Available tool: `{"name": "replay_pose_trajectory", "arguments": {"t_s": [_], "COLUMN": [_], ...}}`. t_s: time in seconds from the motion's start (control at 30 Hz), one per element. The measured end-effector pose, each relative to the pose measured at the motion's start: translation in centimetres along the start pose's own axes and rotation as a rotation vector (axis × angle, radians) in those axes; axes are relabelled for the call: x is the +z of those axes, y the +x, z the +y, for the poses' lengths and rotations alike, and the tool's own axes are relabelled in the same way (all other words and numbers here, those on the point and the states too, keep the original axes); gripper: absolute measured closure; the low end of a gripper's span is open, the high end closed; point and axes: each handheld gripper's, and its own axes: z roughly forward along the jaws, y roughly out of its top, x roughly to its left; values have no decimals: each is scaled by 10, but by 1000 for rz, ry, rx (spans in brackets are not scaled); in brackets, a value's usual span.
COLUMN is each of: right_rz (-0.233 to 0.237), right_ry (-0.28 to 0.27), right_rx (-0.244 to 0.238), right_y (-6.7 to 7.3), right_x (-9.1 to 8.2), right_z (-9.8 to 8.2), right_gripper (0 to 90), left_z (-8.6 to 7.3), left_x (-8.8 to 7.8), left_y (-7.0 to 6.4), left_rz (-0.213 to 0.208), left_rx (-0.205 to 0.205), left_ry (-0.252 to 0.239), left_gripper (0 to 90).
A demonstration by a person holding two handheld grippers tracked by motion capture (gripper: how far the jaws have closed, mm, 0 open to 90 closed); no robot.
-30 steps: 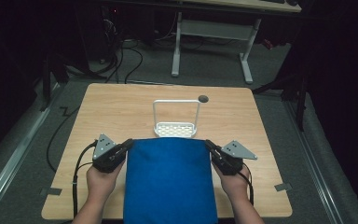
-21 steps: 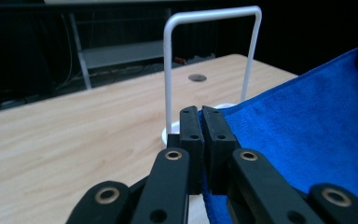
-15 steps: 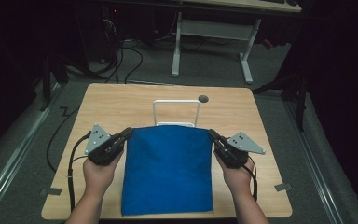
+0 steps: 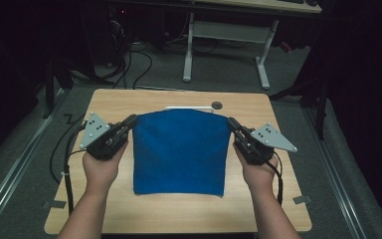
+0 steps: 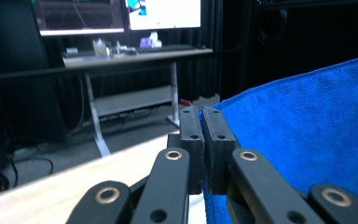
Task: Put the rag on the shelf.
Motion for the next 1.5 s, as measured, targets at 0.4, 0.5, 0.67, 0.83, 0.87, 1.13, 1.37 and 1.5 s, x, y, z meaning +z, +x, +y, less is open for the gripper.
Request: {"name": "replay_pose_trajectory", "arguments": {"t_s": [0.4,0.5,0.67,0.83,0.87,1.13,1.37,1.5], "right_rz": [-19,-31,-44,-66,-75,-116,-141,-147], "right_ry": [-35,-27,-10,6,8,34,79,88], "right_rx": [-1,12,65,78,79,60,27,41], "right_y": [-9,-18,-36,-50,-52,-72,-85,-90], "right_x": [2,6,15,26,29,58,84,95], "right_z": [21,22,21,22,22,30,35,40], "right_gripper": [887,887,888,888,888,888,888,888], "left_z": [22,23,22,27,28,39,40,41], "left_x": [9,19,36,59,63,96,113,121], "left_y": [5,11,22,25,26,33,42,46], "left_rz": [7,5,14,41,47,98,123,137], "left_rx": [48,56,49,88,94,146,158,170], "left_ry": [-19,5,27,74,77,109,123,132], "left_gripper": [881,881,882,881,881,881,881,881]}}
